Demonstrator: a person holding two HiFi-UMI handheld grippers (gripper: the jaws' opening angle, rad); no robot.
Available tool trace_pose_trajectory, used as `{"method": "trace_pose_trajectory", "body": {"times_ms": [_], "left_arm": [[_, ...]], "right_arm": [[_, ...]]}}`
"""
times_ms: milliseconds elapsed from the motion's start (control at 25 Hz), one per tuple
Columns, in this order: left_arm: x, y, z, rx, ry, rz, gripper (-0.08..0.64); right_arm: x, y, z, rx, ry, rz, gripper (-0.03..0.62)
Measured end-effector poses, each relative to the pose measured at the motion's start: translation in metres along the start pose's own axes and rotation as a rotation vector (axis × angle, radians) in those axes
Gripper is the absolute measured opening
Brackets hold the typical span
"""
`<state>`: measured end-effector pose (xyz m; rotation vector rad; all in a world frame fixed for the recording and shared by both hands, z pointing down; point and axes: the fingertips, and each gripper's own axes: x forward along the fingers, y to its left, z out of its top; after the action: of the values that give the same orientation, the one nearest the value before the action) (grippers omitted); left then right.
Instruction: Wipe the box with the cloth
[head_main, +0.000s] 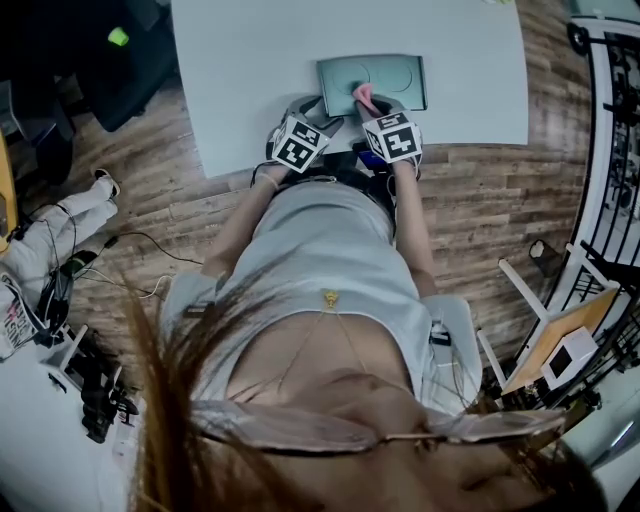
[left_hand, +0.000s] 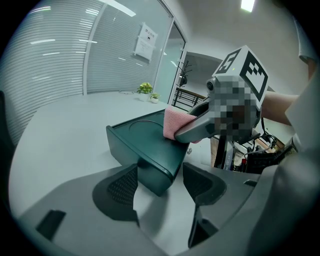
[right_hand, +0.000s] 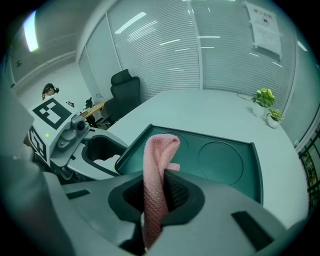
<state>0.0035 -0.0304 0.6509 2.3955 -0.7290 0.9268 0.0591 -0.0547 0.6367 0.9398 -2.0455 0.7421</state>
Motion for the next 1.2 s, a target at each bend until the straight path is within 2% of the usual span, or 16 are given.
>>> {"method": "trace_pose_trajectory", "body": {"times_ms": [360, 1040, 1200], "left_arm": [[0.002, 0.001, -0.003, -0.004, -0.004, -0.004, 0.285], [-0.003, -0.001, -0.004, -0.014, -0.001, -0.002, 0.285], [-0.004, 0.001, -0.005, -0.026, -0.005, 0.004, 0.285]], "right_arm": [[0.011, 0.019, 0.003, -0.074, 0.026, 0.030, 0.041], [0.020, 0.051, 0.016, -0.105, 0.007, 0.124, 0.041], [0.023, 0.058, 0.018, -0.087, -0.010, 0.153, 0.041]]}}
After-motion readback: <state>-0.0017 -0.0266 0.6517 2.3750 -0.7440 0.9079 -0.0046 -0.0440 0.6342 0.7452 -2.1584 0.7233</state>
